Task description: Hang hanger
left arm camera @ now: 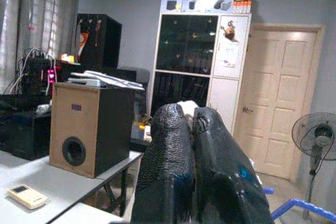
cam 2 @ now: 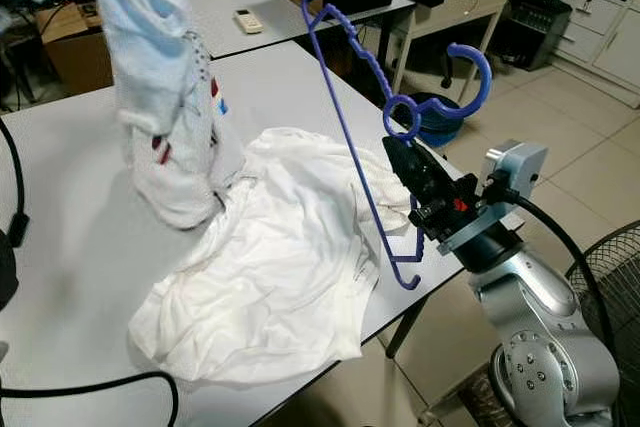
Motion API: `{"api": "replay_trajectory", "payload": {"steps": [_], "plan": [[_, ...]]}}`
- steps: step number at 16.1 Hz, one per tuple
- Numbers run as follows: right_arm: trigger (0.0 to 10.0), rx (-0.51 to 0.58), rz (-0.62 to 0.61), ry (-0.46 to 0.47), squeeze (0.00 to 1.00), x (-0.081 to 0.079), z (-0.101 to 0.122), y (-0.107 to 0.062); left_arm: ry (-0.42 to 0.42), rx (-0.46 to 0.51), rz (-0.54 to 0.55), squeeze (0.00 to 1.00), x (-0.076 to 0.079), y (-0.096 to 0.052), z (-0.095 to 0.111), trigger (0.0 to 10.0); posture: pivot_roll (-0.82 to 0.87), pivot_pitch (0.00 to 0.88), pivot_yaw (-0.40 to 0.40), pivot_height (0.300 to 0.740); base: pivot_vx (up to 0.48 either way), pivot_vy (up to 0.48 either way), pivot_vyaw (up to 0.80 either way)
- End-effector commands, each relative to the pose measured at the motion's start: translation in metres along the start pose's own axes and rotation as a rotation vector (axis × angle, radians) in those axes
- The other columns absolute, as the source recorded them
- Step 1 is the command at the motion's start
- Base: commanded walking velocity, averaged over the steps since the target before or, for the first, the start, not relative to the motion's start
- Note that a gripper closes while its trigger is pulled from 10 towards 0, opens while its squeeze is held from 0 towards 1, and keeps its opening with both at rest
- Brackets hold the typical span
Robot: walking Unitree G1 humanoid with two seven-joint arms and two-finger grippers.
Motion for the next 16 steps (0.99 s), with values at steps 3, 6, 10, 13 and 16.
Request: {"api": "replay_trajectory", "payload": {"steps": [3,6,10,13,16], "plan": [[10.0,-0.003,0.030,0.009,0.00,-0.006,-0.001,-0.003,0.077,-0.122,0.018,0.00,0.006,0.005,-0.020,0.0,-0.07,0.000,0.041,0.740,0.000,0.000,0.00],[10.0,0.013,-0.028,0.009,0.00,0.002,-0.001,-0.003,0.061,-0.256,0.017,0.00,0.016,0.006,-0.062,0.0,-0.07,0.000,0.048,0.740,0.000,0.000,0.00],[10.0,0.008,-0.088,0.001,0.00,0.008,-0.004,-0.003,0.113,-0.606,-0.150,1.00,0.065,-0.017,-0.176,10.0,-0.09,0.000,0.056,0.740,0.000,0.000,0.00],[10.0,-0.004,-0.150,-0.012,0.00,0.016,-0.005,-0.008,0.142,-0.639,-0.160,1.00,0.071,-0.024,-0.187,10.0,-0.10,0.000,0.058,0.740,0.000,0.000,0.00],[10.0,0.026,-0.302,-0.036,0.00,0.039,0.001,-0.017,0.059,-0.525,-0.161,1.00,0.067,-0.029,-0.162,10.0,-0.11,0.000,0.049,0.740,0.000,0.000,0.00]]}}
Point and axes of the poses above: a point about 5 cm out from each wrist's last joint towards the gripper, its own y axis pointing out of the wrist towards the gripper, its own z axis along the axis of the wrist's last joint, x = y × z, the point moved 4 cm from there along y, pointing out of the wrist towards the gripper, and after that the axes turned 4 degrees about y, right-handed, at the moved point
